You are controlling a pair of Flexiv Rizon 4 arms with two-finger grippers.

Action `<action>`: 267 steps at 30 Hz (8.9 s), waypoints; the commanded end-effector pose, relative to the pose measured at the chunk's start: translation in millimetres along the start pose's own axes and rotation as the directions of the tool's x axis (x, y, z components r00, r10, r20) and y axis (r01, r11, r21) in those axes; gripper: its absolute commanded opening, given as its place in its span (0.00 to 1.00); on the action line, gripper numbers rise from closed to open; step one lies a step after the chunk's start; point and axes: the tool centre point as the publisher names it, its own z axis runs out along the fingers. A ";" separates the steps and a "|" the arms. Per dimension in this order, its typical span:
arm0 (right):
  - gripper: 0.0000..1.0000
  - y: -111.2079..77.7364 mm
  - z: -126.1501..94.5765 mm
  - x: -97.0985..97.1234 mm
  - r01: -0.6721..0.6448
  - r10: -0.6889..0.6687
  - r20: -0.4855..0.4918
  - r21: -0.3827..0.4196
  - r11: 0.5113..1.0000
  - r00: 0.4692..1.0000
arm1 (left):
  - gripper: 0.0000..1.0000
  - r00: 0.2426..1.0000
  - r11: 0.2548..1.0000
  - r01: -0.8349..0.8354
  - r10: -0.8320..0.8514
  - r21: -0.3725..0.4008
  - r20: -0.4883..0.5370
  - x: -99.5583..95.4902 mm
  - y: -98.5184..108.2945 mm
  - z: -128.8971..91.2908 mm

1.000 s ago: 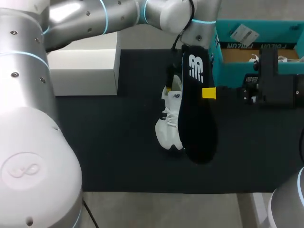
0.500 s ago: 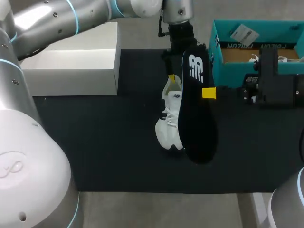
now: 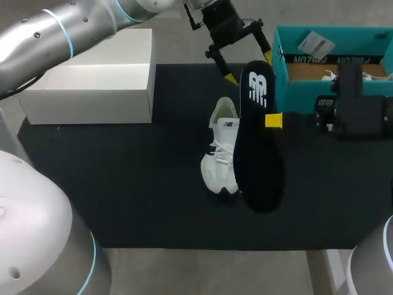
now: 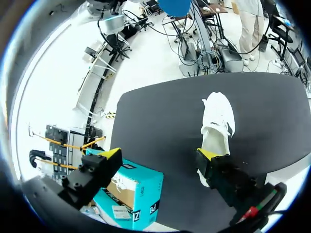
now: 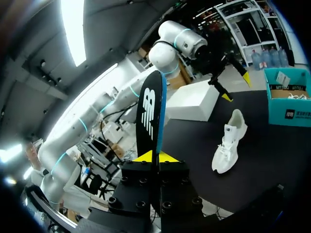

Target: Take the shoe out of the shoebox, open the shoe tongue, remove and reinsert the insole, then place the shoe into the shoebox

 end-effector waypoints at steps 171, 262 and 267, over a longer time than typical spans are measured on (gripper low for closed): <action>1.00 185.9 -17.0 -197.5 -0.590 0.588 -0.220 0.066 0.805 0.778 | 0.00 0.503 0.930 -0.199 0.369 -0.310 0.782 -58.0 -93.5 -66.4; 1.00 157.2 -7.7 -202.9 -0.575 0.582 -0.247 0.108 0.811 0.774 | 0.00 -0.094 -0.432 0.500 -0.889 0.750 -0.449 -6.7 -93.5 -117.7; 1.00 157.2 -7.7 -202.9 -0.575 0.582 -0.247 0.108 0.811 0.774 | 0.00 -0.094 -0.432 0.500 -0.889 0.750 -0.449 -6.7 -93.5 -117.7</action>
